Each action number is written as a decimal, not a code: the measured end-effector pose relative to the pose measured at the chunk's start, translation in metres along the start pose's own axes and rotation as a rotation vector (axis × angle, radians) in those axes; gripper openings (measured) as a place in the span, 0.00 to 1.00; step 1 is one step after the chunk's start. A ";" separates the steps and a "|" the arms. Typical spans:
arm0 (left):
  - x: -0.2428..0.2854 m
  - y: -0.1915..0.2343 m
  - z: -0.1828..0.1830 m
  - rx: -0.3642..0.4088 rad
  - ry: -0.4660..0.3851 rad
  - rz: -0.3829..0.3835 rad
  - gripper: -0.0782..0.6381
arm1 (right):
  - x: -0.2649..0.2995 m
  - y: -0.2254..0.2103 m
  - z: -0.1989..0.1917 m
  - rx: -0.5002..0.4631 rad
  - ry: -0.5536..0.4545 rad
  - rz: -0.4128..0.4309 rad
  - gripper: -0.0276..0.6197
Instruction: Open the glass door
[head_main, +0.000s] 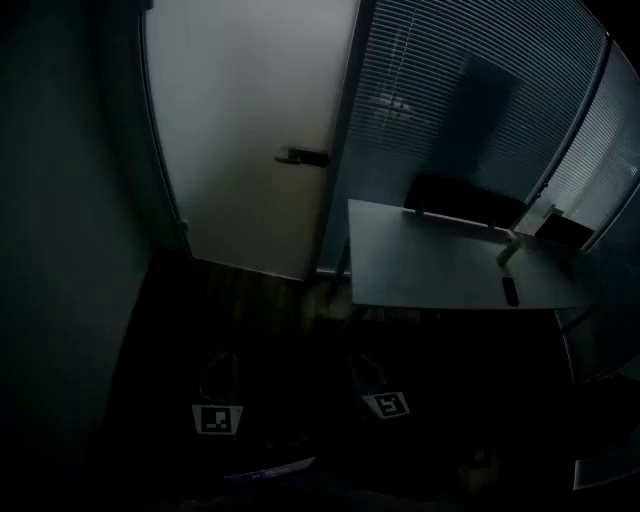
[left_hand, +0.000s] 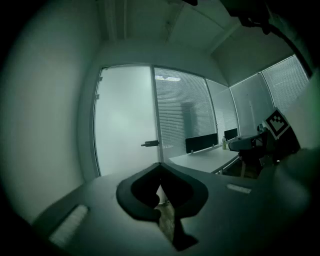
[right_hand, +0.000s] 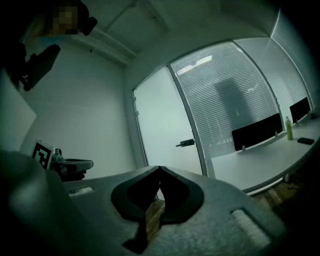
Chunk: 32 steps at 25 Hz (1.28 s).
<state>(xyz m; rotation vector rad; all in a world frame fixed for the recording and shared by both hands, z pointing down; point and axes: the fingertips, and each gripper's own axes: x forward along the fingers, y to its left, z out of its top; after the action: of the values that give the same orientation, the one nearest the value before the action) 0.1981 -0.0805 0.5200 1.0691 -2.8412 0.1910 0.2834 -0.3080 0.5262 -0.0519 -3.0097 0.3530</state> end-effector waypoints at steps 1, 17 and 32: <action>-0.001 0.000 -0.001 -0.001 0.001 0.001 0.12 | 0.000 -0.001 -0.001 0.002 -0.002 -0.002 0.05; -0.040 0.025 -0.006 0.000 -0.005 0.006 0.12 | -0.008 0.046 -0.013 -0.016 -0.005 0.020 0.05; -0.028 0.026 -0.017 0.024 0.012 -0.037 0.12 | -0.001 0.053 -0.030 0.013 0.020 0.006 0.05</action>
<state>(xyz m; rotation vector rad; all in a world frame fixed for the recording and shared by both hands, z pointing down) 0.2026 -0.0405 0.5303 1.1211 -2.8132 0.2275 0.2890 -0.2497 0.5429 -0.0636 -2.9883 0.3708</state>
